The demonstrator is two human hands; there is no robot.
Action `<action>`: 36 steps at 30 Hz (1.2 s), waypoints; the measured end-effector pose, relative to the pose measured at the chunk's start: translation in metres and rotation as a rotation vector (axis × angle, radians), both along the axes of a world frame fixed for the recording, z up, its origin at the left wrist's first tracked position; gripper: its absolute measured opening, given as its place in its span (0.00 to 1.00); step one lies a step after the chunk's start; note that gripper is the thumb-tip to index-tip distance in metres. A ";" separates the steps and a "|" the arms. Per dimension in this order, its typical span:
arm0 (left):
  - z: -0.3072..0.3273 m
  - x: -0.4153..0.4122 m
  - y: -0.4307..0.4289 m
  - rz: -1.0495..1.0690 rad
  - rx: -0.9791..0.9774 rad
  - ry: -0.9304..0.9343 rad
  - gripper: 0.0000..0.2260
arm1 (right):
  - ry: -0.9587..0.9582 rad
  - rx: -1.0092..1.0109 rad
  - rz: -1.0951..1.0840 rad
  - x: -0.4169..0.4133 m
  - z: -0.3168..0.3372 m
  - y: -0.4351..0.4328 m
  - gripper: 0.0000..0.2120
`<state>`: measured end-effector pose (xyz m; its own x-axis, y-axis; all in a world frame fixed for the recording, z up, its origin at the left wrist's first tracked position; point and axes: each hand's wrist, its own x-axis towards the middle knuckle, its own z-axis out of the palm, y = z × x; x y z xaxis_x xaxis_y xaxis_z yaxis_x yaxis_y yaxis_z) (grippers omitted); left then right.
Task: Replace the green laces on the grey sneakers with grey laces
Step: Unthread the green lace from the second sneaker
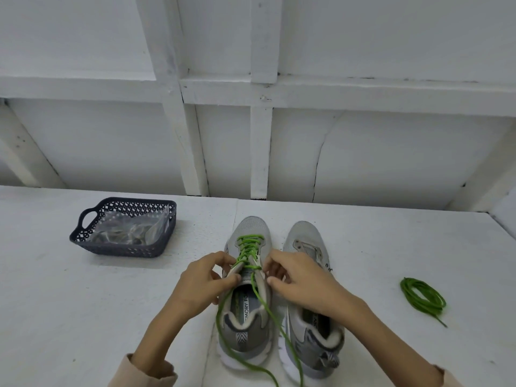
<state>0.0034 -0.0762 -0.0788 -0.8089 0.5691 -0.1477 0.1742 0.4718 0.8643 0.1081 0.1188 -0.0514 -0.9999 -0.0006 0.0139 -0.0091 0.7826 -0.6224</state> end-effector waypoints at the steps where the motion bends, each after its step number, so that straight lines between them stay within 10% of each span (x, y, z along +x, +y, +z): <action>1: 0.000 0.001 0.001 0.004 -0.002 0.007 0.14 | 0.045 0.033 -0.009 0.000 -0.001 0.000 0.05; 8: -0.002 0.004 0.003 0.042 -0.036 0.041 0.17 | 0.167 0.298 -0.300 0.008 -0.013 0.000 0.14; 15: 0.024 0.059 0.055 0.075 0.423 -0.016 0.22 | 0.169 -0.415 -0.619 0.032 -0.030 0.022 0.29; 21: 0.001 0.084 0.115 -0.051 0.223 -0.082 0.29 | 0.100 -0.900 -0.688 0.044 -0.048 0.022 0.33; 36: -0.010 0.095 0.142 0.026 0.357 -0.168 0.29 | 0.230 -1.008 -0.708 0.046 -0.057 0.035 0.17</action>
